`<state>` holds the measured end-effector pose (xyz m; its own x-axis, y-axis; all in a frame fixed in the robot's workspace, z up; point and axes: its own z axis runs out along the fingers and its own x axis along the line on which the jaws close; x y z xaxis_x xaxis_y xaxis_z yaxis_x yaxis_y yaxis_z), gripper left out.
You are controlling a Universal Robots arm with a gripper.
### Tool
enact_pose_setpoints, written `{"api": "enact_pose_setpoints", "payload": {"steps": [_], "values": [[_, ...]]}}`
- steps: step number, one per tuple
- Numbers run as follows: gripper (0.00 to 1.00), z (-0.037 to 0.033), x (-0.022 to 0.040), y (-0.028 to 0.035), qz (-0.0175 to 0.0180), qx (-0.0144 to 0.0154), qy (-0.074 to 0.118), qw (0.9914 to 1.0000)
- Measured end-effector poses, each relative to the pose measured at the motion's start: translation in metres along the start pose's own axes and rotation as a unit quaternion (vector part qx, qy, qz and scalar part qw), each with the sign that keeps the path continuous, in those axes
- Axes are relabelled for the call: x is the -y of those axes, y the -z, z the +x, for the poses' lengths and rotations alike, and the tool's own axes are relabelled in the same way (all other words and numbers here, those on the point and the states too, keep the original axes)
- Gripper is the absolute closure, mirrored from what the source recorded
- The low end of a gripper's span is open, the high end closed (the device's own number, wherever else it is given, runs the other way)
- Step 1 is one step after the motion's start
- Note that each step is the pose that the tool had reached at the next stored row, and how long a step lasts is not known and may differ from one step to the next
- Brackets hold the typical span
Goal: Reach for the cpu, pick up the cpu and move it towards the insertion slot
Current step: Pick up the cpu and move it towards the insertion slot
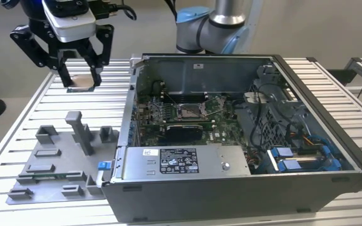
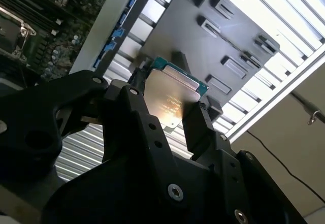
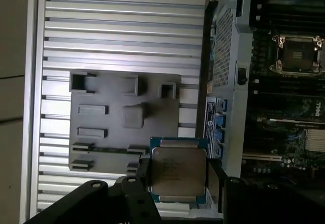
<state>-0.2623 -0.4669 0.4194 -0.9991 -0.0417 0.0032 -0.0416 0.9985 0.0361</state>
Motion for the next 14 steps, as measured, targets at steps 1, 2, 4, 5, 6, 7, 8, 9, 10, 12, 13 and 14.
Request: {"api": "enact_pose_setpoints", "payload": {"steps": [1,2,4,5,6,7,8,9,10,12,13,14], "values": [[1.0,-0.0032,0.0001,0.0,0.0,0.0,0.0,1.0],[1.0,-0.0072,0.0003,0.0,0.0,0.0,0.0,1.0],[1.0,-0.0146,0.0006,0.0001,0.0,-0.0001,0.0,1.0],[1.0,-0.018,0.0007,0.0001,0.0,-0.0001,0.0,1.0],[1.0,-0.0216,0.0009,0.0001,0.0,-0.0001,0.0,1.0],[1.0,-0.0245,0.001,0.0001,0.0,-0.0001,0.0,1.0],[1.0,-0.0276,0.0012,0.0001,0.0,-0.0001,0.0,1.0],[1.0,-0.0305,0.0013,0.0001,0.0,-0.0001,0.0,1.0],[1.0,-0.0336,0.0014,0.0001,0.0,-0.0001,0.0,1.0],[1.0,-0.0396,0.0016,0.0002,0.0,-0.0002,0.0,1.0],[1.0,-0.0425,0.0018,0.0002,0.0,-0.0001,0.0,1.0],[1.0,-0.0454,0.0019,0.0002,0.0,-0.0001,0.0,1.0]]}}
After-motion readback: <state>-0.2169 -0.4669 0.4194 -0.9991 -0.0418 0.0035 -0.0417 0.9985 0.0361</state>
